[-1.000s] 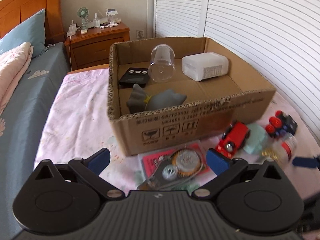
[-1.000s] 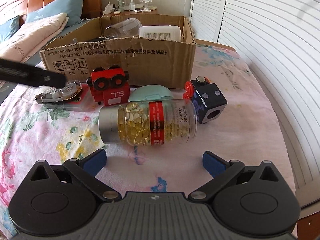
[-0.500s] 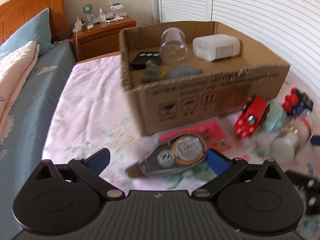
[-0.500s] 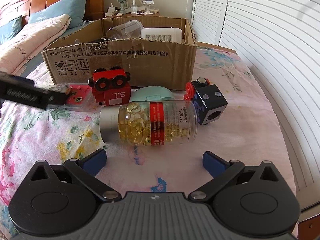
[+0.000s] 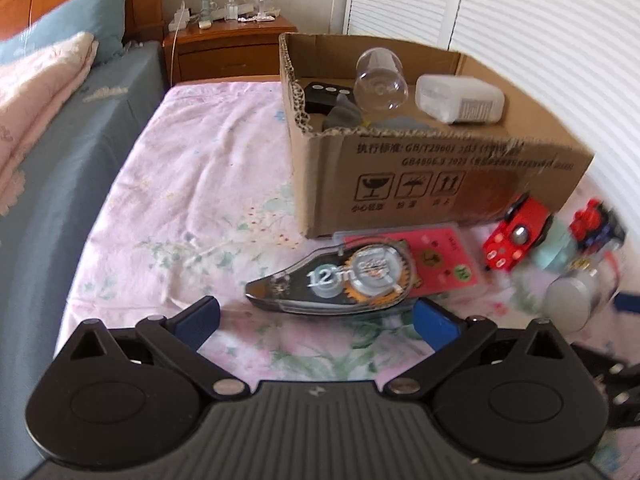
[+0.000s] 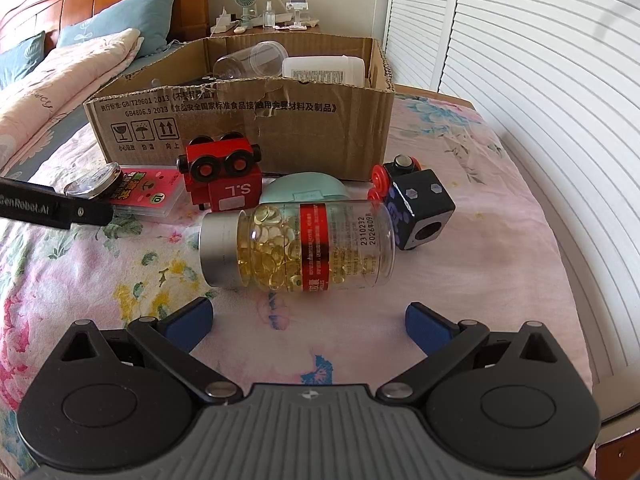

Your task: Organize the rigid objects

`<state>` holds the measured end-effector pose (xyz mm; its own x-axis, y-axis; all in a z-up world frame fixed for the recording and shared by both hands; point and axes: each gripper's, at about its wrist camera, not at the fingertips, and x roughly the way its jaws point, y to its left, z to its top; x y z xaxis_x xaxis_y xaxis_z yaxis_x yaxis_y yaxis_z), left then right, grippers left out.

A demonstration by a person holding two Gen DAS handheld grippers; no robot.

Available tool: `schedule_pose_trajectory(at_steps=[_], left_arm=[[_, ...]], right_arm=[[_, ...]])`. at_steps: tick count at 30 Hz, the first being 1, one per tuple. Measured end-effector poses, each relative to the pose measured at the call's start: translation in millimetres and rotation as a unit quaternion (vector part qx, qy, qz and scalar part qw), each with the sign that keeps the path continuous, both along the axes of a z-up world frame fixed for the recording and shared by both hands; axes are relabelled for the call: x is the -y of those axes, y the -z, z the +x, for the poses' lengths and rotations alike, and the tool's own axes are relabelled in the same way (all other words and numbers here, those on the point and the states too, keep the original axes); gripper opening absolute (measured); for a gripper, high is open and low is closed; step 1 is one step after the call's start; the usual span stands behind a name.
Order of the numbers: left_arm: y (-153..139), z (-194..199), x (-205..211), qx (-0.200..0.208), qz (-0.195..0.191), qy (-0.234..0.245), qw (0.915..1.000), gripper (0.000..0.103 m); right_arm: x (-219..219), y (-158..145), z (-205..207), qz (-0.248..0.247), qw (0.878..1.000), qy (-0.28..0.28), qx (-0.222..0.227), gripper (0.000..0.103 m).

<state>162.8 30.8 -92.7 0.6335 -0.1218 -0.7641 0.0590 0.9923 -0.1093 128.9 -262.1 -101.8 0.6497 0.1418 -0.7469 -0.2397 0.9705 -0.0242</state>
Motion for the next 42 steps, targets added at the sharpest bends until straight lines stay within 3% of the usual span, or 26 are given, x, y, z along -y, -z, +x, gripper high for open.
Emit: schedule_pose_trajectory(at_steps=[3, 10, 18, 23, 29, 34, 42], left_arm=[[-2.4, 0.3, -4.0, 0.002, -0.036, 0.000, 0.9994, 0.102], [-1.7, 3.9, -8.0, 0.007, -0.060, -0.026, 0.9978, 0.101], [0.4, 9.1, 0.2, 0.016, -0.035, -0.019, 0.9991, 0.098], [-0.7, 9.1, -3.7, 0.022, -0.035, -0.021, 0.9989, 0.090], [-0.6, 9.2, -3.9, 0.023, -0.036, -0.021, 0.9989, 0.090], [-0.3, 9.5, -4.8, 0.024, -0.037, -0.018, 0.9989, 0.090], [-1.7, 9.9, -5.4, 0.018, -0.030, -0.001, 0.9994, 0.090]], right_arm=[[0.4, -0.1, -1.4, 0.000, 1.000, -0.003, 0.001, 0.103], [0.5, -0.3, -1.9, 0.000, 1.000, -0.003, 0.000, 0.103], [1.3, 0.3, -0.9, 0.001, 1.000, -0.009, 0.002, 0.103], [2.4, -0.9, 1.7, 0.002, 1.000, -0.020, 0.000, 0.103], [6.3, -11.7, 5.4, 0.020, 0.999, -0.024, 0.011, 0.103], [-3.7, -16.5, 12.9, 0.008, 0.999, -0.034, 0.017, 0.103], [-17.0, -19.6, 27.2, 0.012, 1.000, -0.027, -0.003, 0.103]])
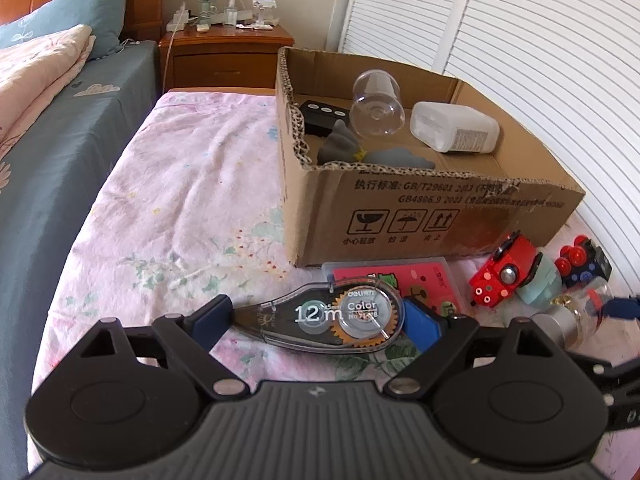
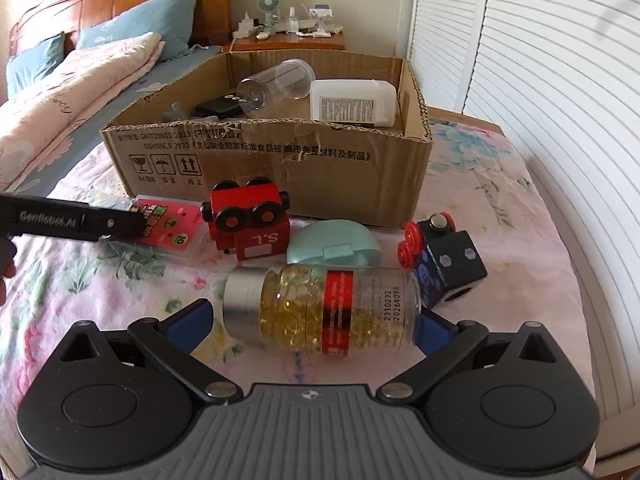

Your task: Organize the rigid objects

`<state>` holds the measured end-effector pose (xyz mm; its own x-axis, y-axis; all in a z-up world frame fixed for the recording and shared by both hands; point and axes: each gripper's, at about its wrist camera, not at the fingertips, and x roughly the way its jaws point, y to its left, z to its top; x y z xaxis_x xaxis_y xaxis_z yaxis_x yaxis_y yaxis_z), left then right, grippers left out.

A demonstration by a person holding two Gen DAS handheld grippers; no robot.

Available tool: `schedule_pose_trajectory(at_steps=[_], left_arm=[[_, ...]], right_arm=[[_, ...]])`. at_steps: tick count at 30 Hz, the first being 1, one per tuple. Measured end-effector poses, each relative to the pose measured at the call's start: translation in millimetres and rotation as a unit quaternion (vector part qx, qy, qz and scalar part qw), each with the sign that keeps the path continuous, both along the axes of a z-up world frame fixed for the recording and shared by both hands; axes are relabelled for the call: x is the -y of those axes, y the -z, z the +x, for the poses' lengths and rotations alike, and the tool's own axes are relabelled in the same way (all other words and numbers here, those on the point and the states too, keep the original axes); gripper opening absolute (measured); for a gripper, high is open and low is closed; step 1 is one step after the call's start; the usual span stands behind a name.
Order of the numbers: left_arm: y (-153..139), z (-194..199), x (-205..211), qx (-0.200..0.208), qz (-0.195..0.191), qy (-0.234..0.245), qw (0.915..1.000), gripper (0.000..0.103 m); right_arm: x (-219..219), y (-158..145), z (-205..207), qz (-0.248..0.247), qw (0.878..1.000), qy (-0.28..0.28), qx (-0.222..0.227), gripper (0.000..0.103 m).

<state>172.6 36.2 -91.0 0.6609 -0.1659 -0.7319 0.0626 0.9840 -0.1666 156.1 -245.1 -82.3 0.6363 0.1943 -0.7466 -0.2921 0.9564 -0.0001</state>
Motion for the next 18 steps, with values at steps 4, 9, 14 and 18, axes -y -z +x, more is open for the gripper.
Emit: schedule_pose_trajectory(at_steps=[4, 9, 14, 18], left_arm=[[-3.6, -2.9, 0.8, 0.002, 0.013, 0.018, 0.9998, 0.089], [-9.1, -5.7, 1.6, 0.001, 0.025, 0.042, 0.9988, 0.089], [-19.6, -11.9, 2.1, 0.002, 0.032, 0.068, 0.9971, 0.089], [-28.9, -17.9, 1.7, 0.002, 0.038, 0.085, 0.9956, 0.089]], right_arm=[[-3.2, -0.1, 2.7, -0.011, 1.000, 0.008, -0.007, 0.102], [-3.7, 0.1, 4.4, -0.027, 0.999, 0.012, -0.018, 0.096], [-2.2, -5.5, 1.2, -0.031, 0.999, 0.000, -0.025, 0.095], [-3.2, -11.4, -3.1, -0.038, 0.999, -0.020, -0.028, 0.095]])
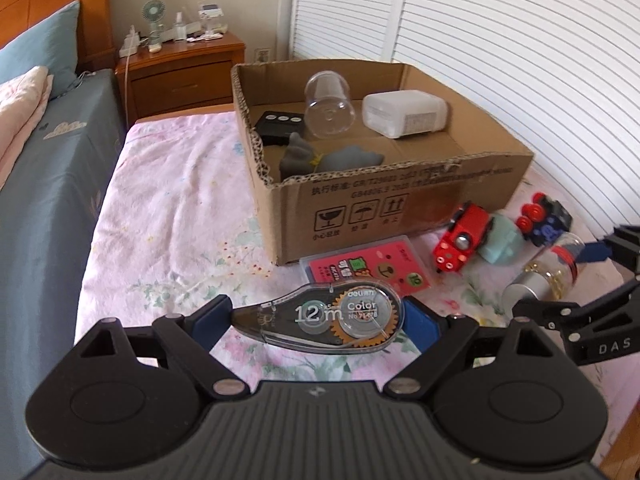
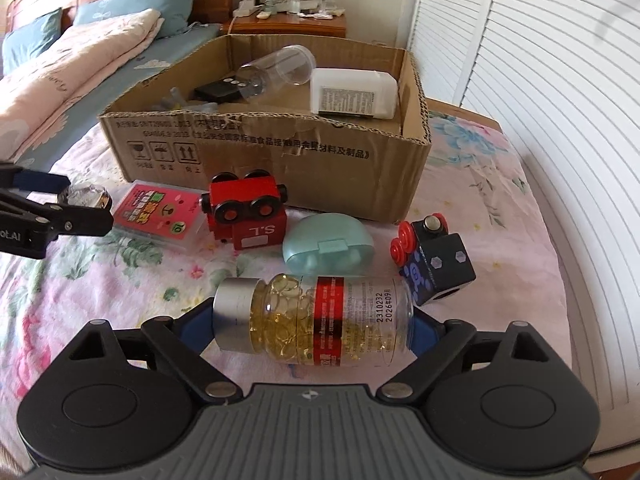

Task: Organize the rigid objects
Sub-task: 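Carry the jar into the box and open the right gripper while the left gripper lifts the tape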

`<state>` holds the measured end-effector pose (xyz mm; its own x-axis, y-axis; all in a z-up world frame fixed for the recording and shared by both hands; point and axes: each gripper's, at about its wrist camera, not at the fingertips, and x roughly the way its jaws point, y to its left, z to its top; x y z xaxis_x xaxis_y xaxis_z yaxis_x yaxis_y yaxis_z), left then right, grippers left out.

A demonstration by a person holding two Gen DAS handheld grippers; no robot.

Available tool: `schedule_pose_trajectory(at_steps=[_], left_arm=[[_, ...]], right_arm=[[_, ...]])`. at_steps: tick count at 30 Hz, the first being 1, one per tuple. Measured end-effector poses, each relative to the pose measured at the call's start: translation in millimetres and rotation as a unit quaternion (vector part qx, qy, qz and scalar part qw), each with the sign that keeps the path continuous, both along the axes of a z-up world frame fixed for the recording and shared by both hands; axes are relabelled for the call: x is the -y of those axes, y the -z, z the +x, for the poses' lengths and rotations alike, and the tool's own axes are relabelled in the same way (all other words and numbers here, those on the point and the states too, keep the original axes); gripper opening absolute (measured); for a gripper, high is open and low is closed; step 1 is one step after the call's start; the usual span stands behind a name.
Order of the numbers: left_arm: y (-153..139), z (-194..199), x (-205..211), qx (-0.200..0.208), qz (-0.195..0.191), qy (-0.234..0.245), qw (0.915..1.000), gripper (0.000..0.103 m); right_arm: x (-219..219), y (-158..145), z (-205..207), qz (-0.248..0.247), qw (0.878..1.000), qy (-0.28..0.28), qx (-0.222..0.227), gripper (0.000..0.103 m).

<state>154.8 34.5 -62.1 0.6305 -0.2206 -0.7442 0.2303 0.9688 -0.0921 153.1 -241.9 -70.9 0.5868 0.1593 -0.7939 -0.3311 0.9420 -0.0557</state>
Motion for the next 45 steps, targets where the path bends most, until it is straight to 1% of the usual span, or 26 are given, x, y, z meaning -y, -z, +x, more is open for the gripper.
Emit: schedule_pose_trajectory(at_steps=[4, 6, 9, 12, 17, 21, 28, 32, 33, 34, 35, 39, 45], left_arm=[[-10.2, -7.5, -0.5, 0.001, 0.003, 0.016, 0.9999, 0.089], [-16.1, -10.9, -0.2, 0.003, 0.004, 0.023, 0.9997, 0.089], [-25.4, -16.0, -0.6, 0.010, 0.004, 0.033, 0.9994, 0.089], [-34.9, -19.3, 0.2, 0.016, 0.004, 0.041, 0.9990, 0.089], [-49.3, -22.9, 1.3, 0.038, 0.005, 0.049, 0.9981, 0.089], [-56.4, -23.5, 0.7, 0.049, 0.004, 0.052, 0.9975, 0.089], [-61.9, -18.5, -1.5, 0.060, 0.003, 0.047, 0.9971, 0.089], [-63.3, -16.3, -2.3, 0.065, 0.005, 0.047, 0.9967, 0.089], [-63.6, -15.6, -2.9, 0.065, 0.005, 0.047, 0.9967, 0.089], [-63.7, -14.8, -3.1, 0.066, 0.005, 0.047, 0.9967, 0.089], [-63.6, -14.9, -3.0, 0.066, 0.005, 0.047, 0.9967, 0.089], [-64.4, -12.2, -2.3, 0.066, 0.009, 0.048, 0.9966, 0.089], [-66.9, -8.3, 3.3, 0.068, 0.014, 0.051, 0.9963, 0.089]], right_arm=[[1.6, -8.3, -3.6, 0.004, 1.000, -0.018, -0.006, 0.095], [3.5, -16.0, -4.3, 0.011, 1.000, -0.025, -0.008, 0.095], [5.6, -32.0, -3.8, 0.017, 0.999, -0.034, 0.000, 0.095], [7.0, -52.5, -0.2, 0.024, 0.999, -0.042, 0.016, 0.095], [4.3, -86.7, 16.6, 0.022, 0.997, -0.048, 0.060, 0.095], [0.0, -102.8, 40.4, 0.027, 0.995, -0.050, 0.077, 0.095], [-12.3, -105.6, 92.2, 0.035, 0.996, -0.033, 0.074, 0.095], [-19.3, -99.0, 109.5, 0.032, 0.997, -0.028, 0.068, 0.096], [-19.6, -97.5, 110.8, 0.033, 0.997, -0.030, 0.067, 0.096], [-19.2, -96.9, 110.7, 0.037, 0.997, -0.030, 0.068, 0.101], [-18.1, -96.9, 108.9, 0.040, 0.996, -0.028, 0.072, 0.103], [-14.3, -97.1, 98.7, 0.045, 0.996, -0.029, 0.071, 0.103], [-9.6, -92.8, 74.1, 0.037, 0.997, -0.029, 0.066, 0.103]])
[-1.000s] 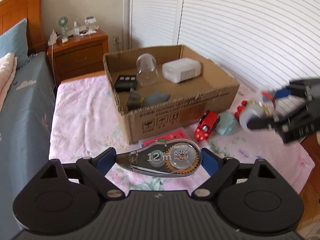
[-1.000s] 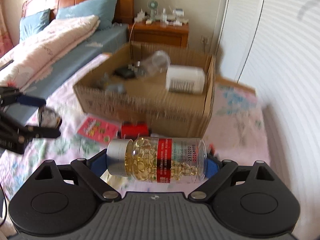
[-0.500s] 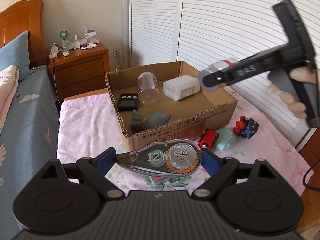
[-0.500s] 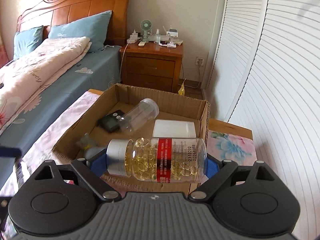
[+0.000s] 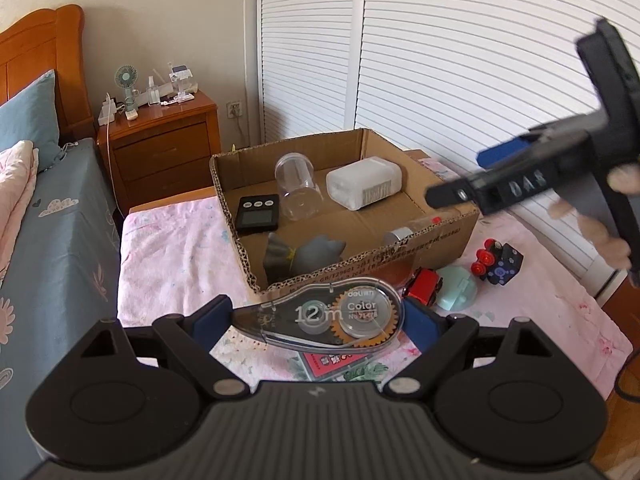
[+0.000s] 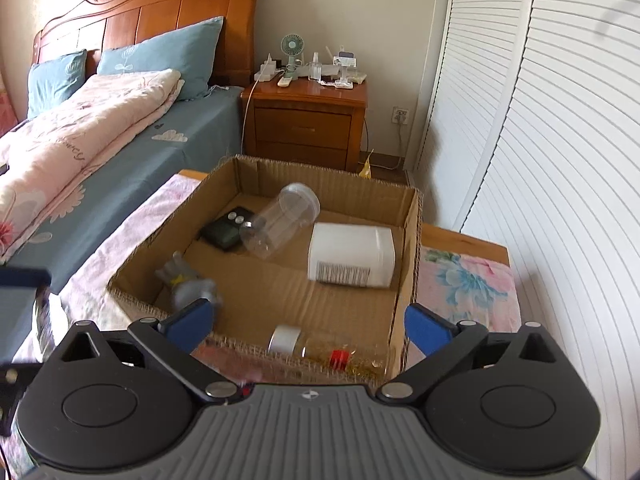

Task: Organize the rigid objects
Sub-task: 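Carry the jar into the box and open the right gripper while the left gripper lifts the tape, then drop the tape roller into the box with the left gripper while the right gripper approaches the cube toy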

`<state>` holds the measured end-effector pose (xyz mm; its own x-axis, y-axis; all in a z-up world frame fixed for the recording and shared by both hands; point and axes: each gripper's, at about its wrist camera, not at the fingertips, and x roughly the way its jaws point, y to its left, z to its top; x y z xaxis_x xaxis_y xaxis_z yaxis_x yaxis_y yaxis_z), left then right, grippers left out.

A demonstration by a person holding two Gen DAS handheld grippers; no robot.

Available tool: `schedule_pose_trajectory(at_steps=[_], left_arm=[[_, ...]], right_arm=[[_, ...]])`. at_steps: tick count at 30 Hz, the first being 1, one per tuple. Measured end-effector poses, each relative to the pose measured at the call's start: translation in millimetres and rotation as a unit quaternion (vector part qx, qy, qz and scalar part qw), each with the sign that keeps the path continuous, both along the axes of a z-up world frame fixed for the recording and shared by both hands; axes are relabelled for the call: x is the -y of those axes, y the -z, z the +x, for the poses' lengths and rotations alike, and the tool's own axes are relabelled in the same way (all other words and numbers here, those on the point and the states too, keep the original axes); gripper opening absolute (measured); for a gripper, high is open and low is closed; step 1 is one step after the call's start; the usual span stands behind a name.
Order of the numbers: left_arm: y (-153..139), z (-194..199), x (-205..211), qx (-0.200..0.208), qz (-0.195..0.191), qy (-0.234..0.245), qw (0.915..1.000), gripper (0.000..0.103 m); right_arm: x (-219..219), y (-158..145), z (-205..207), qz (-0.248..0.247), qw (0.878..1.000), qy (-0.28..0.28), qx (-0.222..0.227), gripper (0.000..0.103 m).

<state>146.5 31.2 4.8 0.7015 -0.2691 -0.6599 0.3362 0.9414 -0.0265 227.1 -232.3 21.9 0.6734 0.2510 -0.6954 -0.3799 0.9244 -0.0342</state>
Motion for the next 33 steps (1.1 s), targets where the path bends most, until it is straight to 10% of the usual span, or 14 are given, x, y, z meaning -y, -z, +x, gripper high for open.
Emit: schedule_pose_trajectory(at_steps=[33], left_arm=[[16.8, 139.6, 76.5, -0.033, 0.064, 0.004, 0.9974, 0.090]], right_arm=[[28.6, 52.4, -65.1, 0.029, 0.995, 0.099, -0.014, 0.103]])
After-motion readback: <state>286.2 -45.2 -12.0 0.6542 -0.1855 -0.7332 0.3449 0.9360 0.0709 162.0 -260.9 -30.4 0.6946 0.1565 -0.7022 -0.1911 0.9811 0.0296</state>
